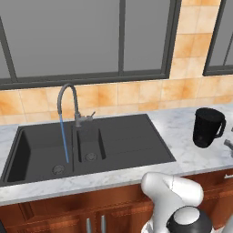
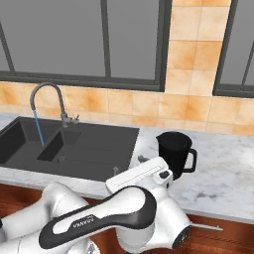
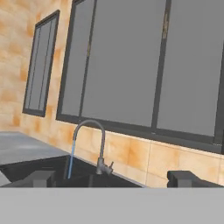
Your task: Turn on the sink faucet and place the jug under the water for a few seconds to fill it up.
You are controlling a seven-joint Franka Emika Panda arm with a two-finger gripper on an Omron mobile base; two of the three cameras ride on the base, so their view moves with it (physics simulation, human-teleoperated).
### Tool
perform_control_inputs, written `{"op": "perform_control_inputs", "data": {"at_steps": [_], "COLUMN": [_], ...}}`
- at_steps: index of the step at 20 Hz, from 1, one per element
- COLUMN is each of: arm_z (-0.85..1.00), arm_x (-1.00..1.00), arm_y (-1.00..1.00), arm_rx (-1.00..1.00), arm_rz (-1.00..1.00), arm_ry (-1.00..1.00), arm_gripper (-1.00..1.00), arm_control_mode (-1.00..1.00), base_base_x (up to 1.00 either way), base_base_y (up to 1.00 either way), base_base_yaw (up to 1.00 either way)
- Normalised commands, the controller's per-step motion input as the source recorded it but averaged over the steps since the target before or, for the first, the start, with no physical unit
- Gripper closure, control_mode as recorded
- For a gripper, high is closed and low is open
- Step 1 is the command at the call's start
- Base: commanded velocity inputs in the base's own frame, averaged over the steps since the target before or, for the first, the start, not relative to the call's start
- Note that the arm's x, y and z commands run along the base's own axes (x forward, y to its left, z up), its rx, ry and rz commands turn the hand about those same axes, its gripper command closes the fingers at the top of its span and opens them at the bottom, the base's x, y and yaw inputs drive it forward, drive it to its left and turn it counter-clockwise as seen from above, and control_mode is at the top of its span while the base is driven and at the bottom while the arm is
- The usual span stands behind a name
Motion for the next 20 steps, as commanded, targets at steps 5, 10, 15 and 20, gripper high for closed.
{"op": "perform_control_inputs", "data": {"at_steps": [5, 10, 15, 20], "arm_z": [-0.13, -0.43, -0.51, -0.38], "arm_x": [0.15, 0.11, 0.37, 0.48], "arm_y": [-0.66, -0.79, -0.42, -0.23], "arm_rx": [-0.11, -0.04, -0.01, -0.01], "arm_rz": [0.08, 0.15, 0.17, 0.02], "arm_ry": [0.00, 0.00, 0.00, 0.00], "arm_gripper": [-1.00, -1.00, -1.00, -1.00], "arm_control_mode": [-1.00, -1.00, -1.00, -1.00], "base_base_x": [0.00, 0.00, 0.00, 0.00], "base_base_y": [0.00, 0.00, 0.00, 0.00], "base_base_yaw": [0.00, 0.00, 0.00, 0.00]}}
